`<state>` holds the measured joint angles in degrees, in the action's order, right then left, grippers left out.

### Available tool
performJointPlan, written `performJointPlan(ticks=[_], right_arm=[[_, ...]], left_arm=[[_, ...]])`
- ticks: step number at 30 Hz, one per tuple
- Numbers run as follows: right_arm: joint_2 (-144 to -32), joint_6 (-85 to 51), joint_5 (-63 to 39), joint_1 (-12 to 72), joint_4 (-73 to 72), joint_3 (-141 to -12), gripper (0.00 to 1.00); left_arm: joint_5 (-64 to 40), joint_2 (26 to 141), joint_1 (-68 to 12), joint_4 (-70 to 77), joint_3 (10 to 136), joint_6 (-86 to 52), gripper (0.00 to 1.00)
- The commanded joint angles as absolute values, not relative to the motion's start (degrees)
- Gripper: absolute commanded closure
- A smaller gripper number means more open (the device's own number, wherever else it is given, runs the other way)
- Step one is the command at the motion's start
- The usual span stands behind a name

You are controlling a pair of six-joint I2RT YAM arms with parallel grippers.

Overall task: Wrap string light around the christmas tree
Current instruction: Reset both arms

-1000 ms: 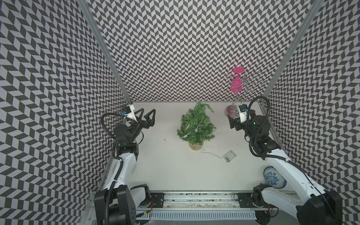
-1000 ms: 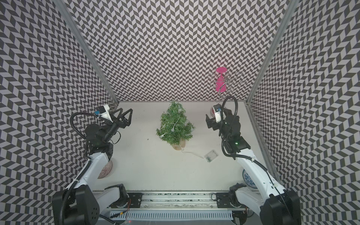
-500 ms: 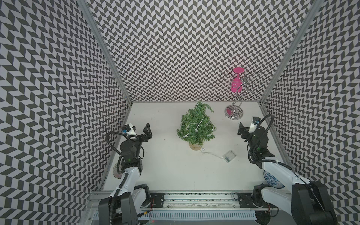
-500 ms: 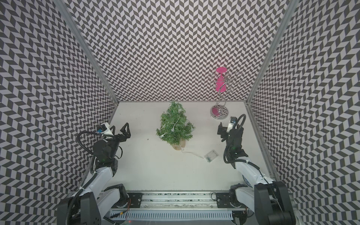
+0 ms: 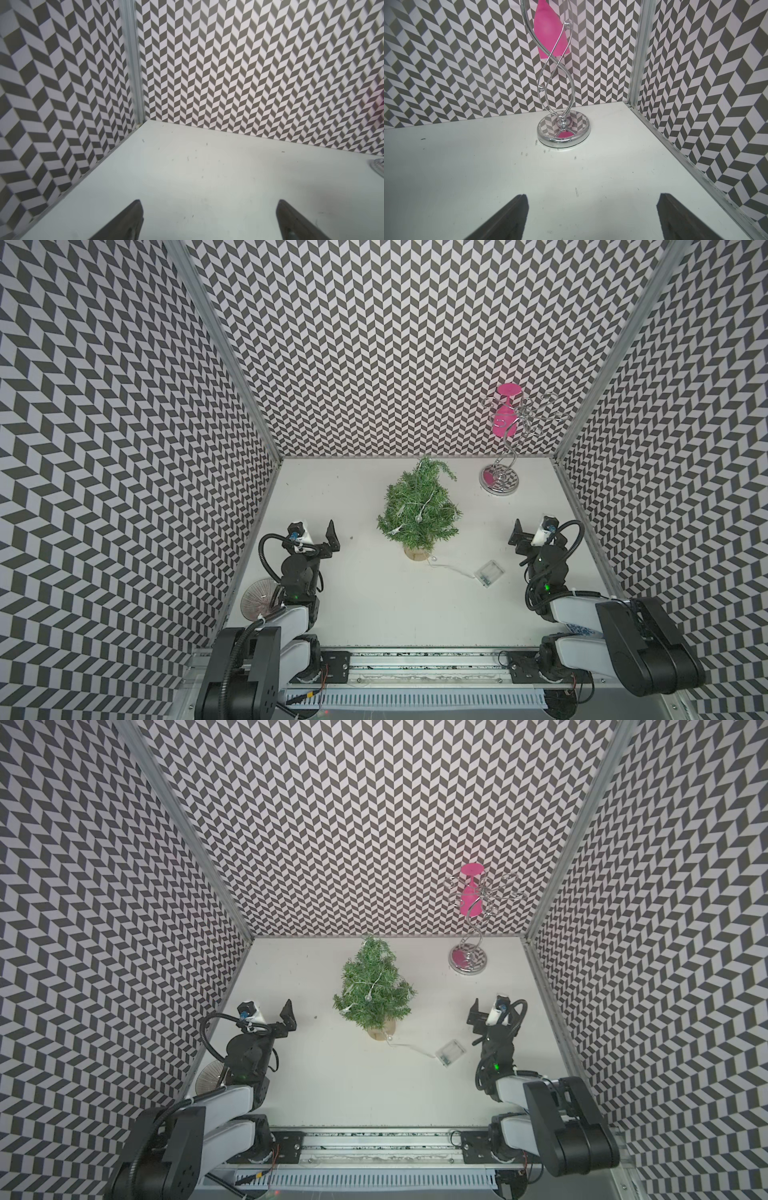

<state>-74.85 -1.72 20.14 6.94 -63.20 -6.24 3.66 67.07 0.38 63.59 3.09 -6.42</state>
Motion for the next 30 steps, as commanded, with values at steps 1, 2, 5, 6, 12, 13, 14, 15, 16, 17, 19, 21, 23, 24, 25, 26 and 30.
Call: performJointPlan(ticks=[1,2,5,6,12,13,14,15,16,17,19,21,23,24,25,26,30], right_arm=[[-77.0,-0.4,19.2,6.8,-81.0,-3.3,0.01],[-77.9,0.0,18.6,6.8,-82.9,-2.9,0.01],[-81.2,1.1,16.3,6.8,-86.8,-2.4,0.01],[-82.4,1.3,15.9,6.8,-88.7,-1.9,0.01],[-89.9,2.7,13.3,6.9,-103.5,1.7,0.01],[-91.8,3.2,12.7,6.8,-107.0,2.2,0.01],[-92.8,3.5,12.6,6.9,-107.8,1.7,0.01],[-92.6,3.6,11.8,6.9,-106.7,1.2,0.01],[-92.8,3.9,11.4,6.9,-106.8,1.2,0.01],[-93.3,4.0,11.2,6.9,-107.5,1.2,0.01],[-93.3,3.6,12.2,6.9,-106.3,0.2,0.01],[-91.8,3.2,13.6,6.9,-99.7,-2.5,0.01],[-90.4,2.9,13.5,6.9,-88.4,-7.8,0.01],[-90.1,2.7,13.4,6.9,-81.9,-10.8,0.01],[-90.0,1.8,11.9,5.9,-78.7,-12.2,0.01],[-89.8,0.8,9.9,4.6,-77.2,-12.2,0.01],[-90.0,0.5,9.0,4.0,-77.7,-12.3,0.01]], left_arm=[[6.0,71.0,0.2,79.6,0.1,-3.5,0.01],[5.8,72.5,0.2,83.6,-0.6,-3.2,0.01],[3.6,78.6,0.2,93.1,-1.9,-1.6,0.01],[2.1,80.8,0.1,96.5,-2.4,-0.9,0.01],[-3.7,89.6,-1.7,105.9,-3.2,3.9,0.00],[-4.2,90.3,-2.0,105.9,-3.0,4.4,0.01],[-4.6,91.3,-2.2,105.9,-2.6,4.8,0.00],[-5.6,91.9,-2.3,105.9,-2.0,5.4,0.00],[-6.5,92.3,-2.3,105.8,-1.5,6.1,0.00],[-6.5,92.6,-2.3,105.9,-1.4,6.2,0.01],[-4.1,92.6,-2.3,105.9,-1.2,5.4,0.00],[-1.1,92.9,-2.2,105.0,-0.1,4.2,0.00],[0.3,91.9,-1.9,100.4,1.9,3.2,0.01],[1.0,90.4,-1.9,94.9,4.1,2.8,0.01],[1.8,89.2,-1.8,88.2,6.4,2.4,0.00],[3.2,88.3,-1.7,79.5,10.5,1.3,0.00],[6.7,89.6,-0.2,77.0,12.4,-2.3,0.00]])
